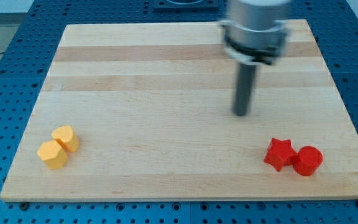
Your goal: Keep the red star at the center of the board
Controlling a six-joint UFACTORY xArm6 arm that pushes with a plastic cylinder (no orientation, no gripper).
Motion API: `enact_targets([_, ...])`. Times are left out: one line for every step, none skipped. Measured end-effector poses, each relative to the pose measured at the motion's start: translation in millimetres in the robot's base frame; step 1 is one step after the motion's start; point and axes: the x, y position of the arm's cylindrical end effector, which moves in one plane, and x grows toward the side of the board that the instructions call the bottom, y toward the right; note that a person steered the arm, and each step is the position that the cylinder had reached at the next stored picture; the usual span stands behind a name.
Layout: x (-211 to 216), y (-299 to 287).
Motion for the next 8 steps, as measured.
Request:
enact_targets([17.5,105.0])
enact_targets([104.3,120.5])
enact_targets([120.6,94.8])
enact_targets([115.0,33.9])
enact_targets([112.0,-52.2])
enact_targets([89.3,-55.4])
enact_targets([89.2,-0.9])
enact_targets([60.9,-12.0])
